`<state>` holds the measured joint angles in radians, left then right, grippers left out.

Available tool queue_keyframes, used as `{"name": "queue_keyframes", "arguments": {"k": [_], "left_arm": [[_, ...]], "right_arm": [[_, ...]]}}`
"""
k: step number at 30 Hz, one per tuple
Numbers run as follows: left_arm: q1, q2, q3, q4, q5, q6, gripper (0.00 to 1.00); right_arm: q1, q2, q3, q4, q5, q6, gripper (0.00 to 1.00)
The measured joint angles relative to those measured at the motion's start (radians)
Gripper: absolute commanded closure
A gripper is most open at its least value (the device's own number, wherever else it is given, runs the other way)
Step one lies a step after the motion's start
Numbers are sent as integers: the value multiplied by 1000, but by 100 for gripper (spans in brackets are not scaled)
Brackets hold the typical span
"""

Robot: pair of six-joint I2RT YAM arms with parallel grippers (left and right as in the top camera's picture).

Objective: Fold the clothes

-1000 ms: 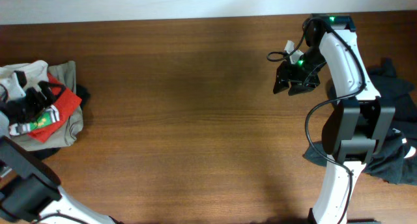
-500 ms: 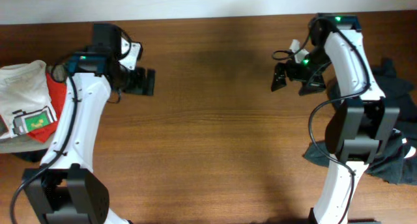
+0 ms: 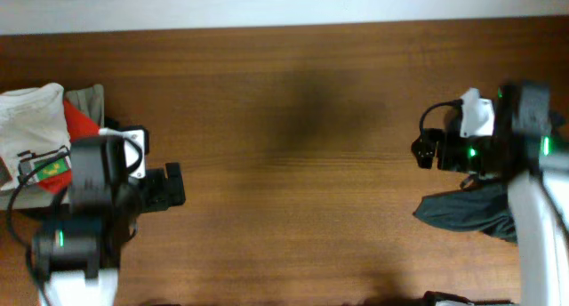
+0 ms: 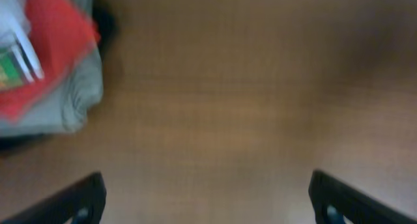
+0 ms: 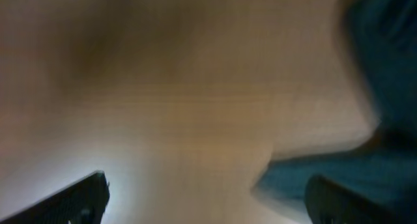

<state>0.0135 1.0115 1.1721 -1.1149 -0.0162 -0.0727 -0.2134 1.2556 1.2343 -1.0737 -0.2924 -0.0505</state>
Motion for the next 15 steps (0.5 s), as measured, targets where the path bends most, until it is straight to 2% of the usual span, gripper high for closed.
{"name": "queue_keyframes", "arguments": {"k": [2, 4, 6, 8, 15], "left_arm": [[0, -240, -161, 91, 0, 0, 1], [0, -411, -222, 117, 0, 0, 1], [0, -517, -235, 117, 0, 0, 1], [0, -551, -235, 104, 0, 0, 1], [0, -552, -239, 80, 0, 0, 1]], "right_arm": [[1, -256, -155, 84, 32, 2, 1], [1, -417, -205, 106, 50, 2, 1], [1, -497, -212, 108, 61, 1, 1], [1, -542, -212, 108, 64, 1, 1], [4, -523, -212, 106, 68, 2, 1]]}}
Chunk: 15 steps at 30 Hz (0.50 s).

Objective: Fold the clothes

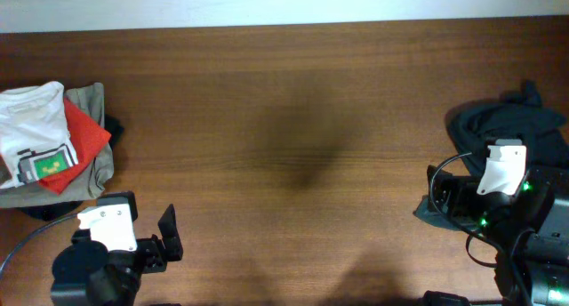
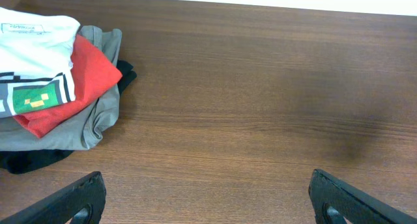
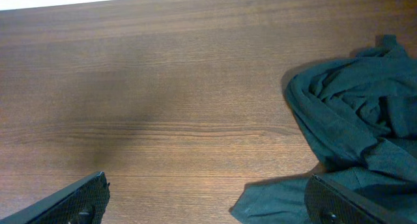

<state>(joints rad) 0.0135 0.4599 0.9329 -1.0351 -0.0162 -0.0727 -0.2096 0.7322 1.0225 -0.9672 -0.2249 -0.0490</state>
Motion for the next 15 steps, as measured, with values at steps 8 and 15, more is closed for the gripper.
{"name": "queue_keyframes", "arguments": {"k": [8, 15], "left_arm": [[0, 0, 0, -2, 0, 0, 1], [0, 1, -3, -1, 0, 0, 1]], "right_arm": [[155, -182, -49, 51, 45, 0, 1], [231, -703, -639, 581, 82, 0, 1]]}}
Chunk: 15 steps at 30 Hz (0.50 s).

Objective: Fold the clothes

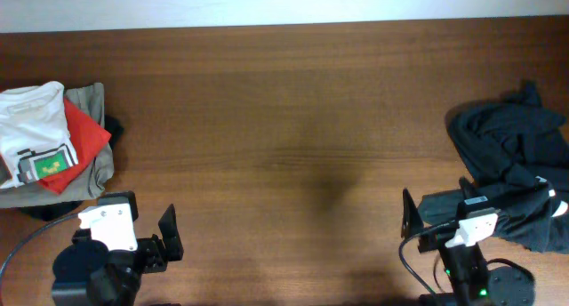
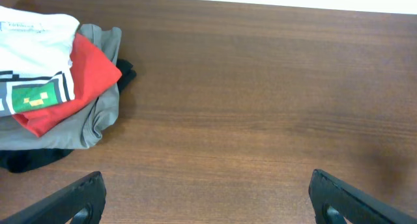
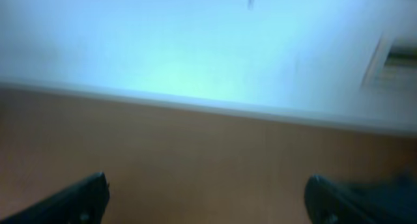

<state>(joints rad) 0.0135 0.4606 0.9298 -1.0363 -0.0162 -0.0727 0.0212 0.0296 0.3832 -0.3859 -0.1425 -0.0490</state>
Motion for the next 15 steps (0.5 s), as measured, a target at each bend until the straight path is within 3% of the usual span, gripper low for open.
{"name": "queue_keyframes", "arguments": {"k": [6, 8, 15], "left_arm": [[0, 0, -3, 0, 0, 0, 1], [0, 0, -3, 0, 0, 0, 1], [0, 0, -3, 1, 0, 0, 1]], "right_arm": [[0, -18, -345, 448, 53, -3, 1], [0, -17, -373, 332, 90, -2, 1], [0, -18, -373, 318, 98, 1, 1]]}}
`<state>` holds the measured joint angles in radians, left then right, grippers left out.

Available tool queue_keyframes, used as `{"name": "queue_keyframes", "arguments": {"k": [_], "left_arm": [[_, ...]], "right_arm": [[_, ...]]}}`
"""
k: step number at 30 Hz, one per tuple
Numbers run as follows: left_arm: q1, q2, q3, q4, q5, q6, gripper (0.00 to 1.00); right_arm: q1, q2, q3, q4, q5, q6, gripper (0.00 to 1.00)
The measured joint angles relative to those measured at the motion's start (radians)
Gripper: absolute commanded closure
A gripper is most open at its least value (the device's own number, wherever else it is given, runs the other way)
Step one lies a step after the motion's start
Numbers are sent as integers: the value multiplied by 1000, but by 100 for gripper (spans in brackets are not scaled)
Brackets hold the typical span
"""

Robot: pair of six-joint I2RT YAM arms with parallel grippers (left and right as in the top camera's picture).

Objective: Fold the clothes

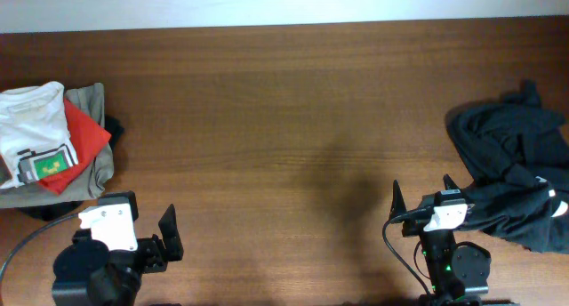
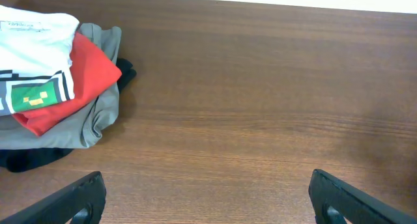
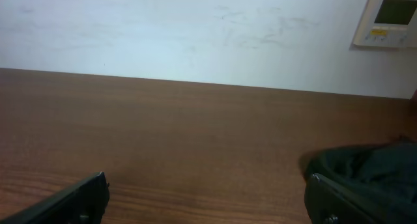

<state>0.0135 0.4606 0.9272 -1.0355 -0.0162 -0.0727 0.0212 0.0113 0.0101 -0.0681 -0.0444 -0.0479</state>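
Note:
A crumpled dark garment (image 1: pixel 516 168) lies at the table's right side, its edge showing in the right wrist view as a dark mound (image 3: pixel 365 168). At the far left sits a pile of folded clothes (image 1: pixel 49 146): white shirt on top, red and grey beneath, also in the left wrist view (image 2: pixel 52 87). My left gripper (image 1: pixel 169 233) rests open at the near left edge, nothing between its fingers. My right gripper (image 1: pixel 422 197) stands open at the near right, just left of the dark garment, empty.
The wooden table (image 1: pixel 284 119) runs bare between the pile and the dark garment. A white wall with a small control panel (image 3: pixel 391 19) stands beyond the far edge.
My right arm has settled a little leftward at the near edge, its camera now steady and level toward the wall. The left arm and both heaps of clothes are unchanged.
Both arms were out over the table, the left beside the folded pile, the right above the dark garment. Then both had drawn back to the near edge, grippers open and empty. The right arm shifted further and now rests beside the garment.

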Motion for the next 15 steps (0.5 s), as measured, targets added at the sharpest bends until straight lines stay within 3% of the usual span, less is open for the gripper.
{"name": "queue_keyframes", "arguments": {"k": [15], "left_arm": [[0, -19, 0, 0, 0, 0, 1]], "right_arm": [[0, 0, 0, 0, 0, 0, 1]]}}
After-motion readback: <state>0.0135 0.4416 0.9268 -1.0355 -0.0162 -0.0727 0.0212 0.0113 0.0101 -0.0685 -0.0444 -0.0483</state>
